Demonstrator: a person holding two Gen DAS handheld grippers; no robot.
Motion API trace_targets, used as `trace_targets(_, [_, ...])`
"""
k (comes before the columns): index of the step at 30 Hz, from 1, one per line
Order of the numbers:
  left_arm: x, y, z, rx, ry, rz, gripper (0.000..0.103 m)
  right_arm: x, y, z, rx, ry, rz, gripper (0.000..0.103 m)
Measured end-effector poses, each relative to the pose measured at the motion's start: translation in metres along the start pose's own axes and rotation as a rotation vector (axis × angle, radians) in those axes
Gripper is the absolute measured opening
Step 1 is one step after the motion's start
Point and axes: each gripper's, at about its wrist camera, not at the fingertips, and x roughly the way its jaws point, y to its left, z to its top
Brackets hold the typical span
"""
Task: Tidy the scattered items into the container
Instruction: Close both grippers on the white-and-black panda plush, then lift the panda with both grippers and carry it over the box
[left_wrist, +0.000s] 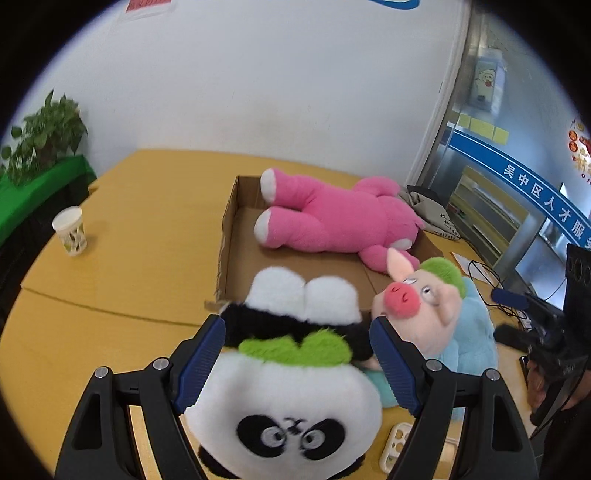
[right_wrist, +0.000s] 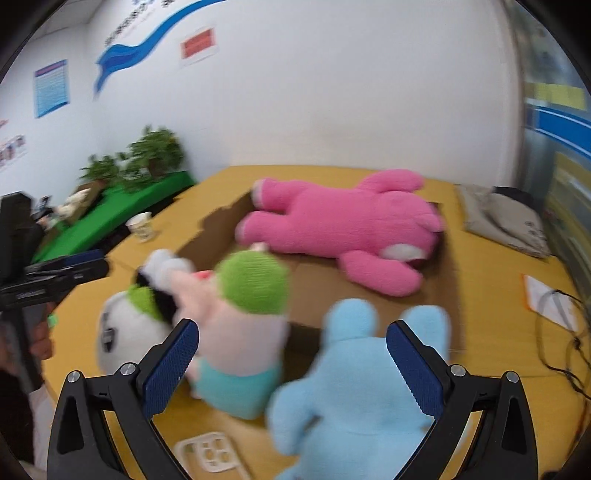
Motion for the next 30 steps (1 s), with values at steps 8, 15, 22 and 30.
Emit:
trace_targets(8, [0.041,0.044,-0.015,-0.089,0.159,-0.093,0.081,0.065,0.102,-0.029,-0.159,0.111,0.338,0.103])
trace_targets(15, [0.053,0.051,-0.025,-0.082,0.186,-0.135,0.081,0.107,0.156,-0.049,-0.278,0.075,0.257,0.103])
trace_targets(22, [0.048,0.075,-0.025,-0.11,0.181,-0.184,0.081,0.122,0.151,-0.046,-0.245,0.093,0.247,0.103])
trace_targets(30, [0.074,0.117,-0.053,-0.297,0.237,-0.453,0.086,0.134,0.163,-0.048,-0.29,0.121,0.263,0.1])
